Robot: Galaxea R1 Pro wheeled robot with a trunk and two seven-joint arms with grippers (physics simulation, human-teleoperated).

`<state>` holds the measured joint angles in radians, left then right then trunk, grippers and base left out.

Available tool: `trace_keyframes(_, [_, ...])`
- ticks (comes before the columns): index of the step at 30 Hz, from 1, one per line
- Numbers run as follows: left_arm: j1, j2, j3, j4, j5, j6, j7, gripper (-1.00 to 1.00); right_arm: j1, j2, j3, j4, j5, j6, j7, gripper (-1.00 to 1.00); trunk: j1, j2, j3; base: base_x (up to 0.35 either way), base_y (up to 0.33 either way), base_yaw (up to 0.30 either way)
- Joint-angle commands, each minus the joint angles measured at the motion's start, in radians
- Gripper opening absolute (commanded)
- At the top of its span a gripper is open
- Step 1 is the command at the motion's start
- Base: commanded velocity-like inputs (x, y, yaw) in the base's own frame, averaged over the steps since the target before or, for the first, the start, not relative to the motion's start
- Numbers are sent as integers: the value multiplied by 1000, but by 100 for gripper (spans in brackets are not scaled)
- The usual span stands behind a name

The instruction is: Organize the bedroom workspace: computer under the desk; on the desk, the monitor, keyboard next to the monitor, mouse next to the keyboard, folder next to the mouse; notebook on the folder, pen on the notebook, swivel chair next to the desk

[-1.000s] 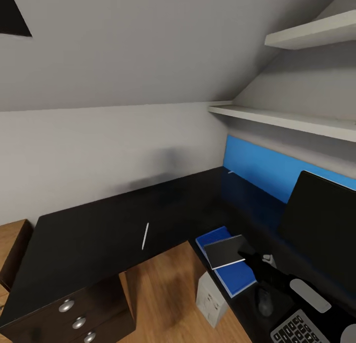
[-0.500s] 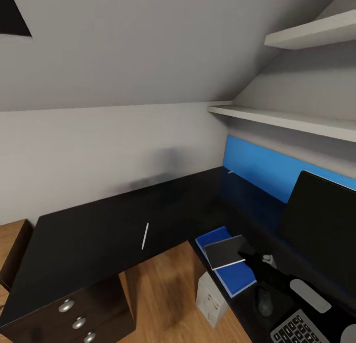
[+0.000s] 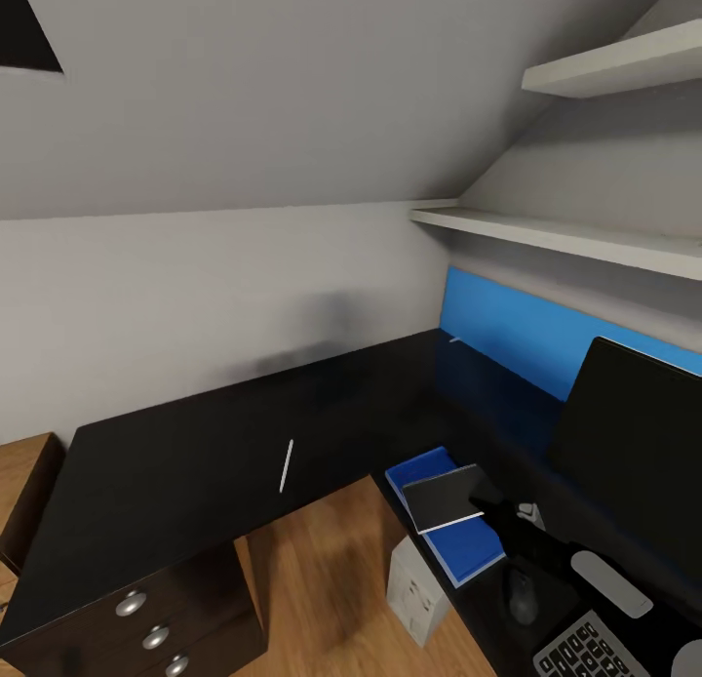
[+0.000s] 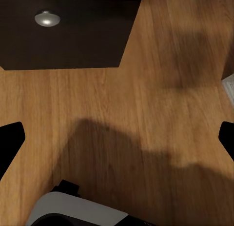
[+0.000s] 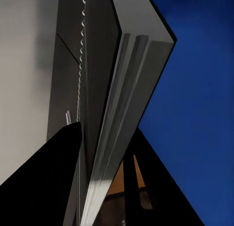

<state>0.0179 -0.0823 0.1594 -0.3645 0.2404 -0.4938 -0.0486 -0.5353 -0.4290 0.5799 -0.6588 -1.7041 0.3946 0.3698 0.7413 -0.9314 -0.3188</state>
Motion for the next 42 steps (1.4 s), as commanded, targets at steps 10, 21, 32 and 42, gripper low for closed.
trace_keyframes(10, [1,1,0,-2,8,0,-5,100,-2,-1,5,1,-8,4,0,-100,0,-1,-1,0,0,0])
trace_keyframes(21, [1,1,0,-2,8,0,-5,100,-2,-1,5,1,-8,5,-1,-100,0,-1,-1,0,0,0])
trace_keyframes(32, [1,1,0,-2,8,1,-5,100,-2,-1,5,1,-8,6,-2,-100,0,-1,-1,0,0,0])
trace_keyframes(42, [1,1,0,-1,8,1,-5,100,-2,-1,5,1,-8,6,-3,-100,0,-1,-1,0,0,0])
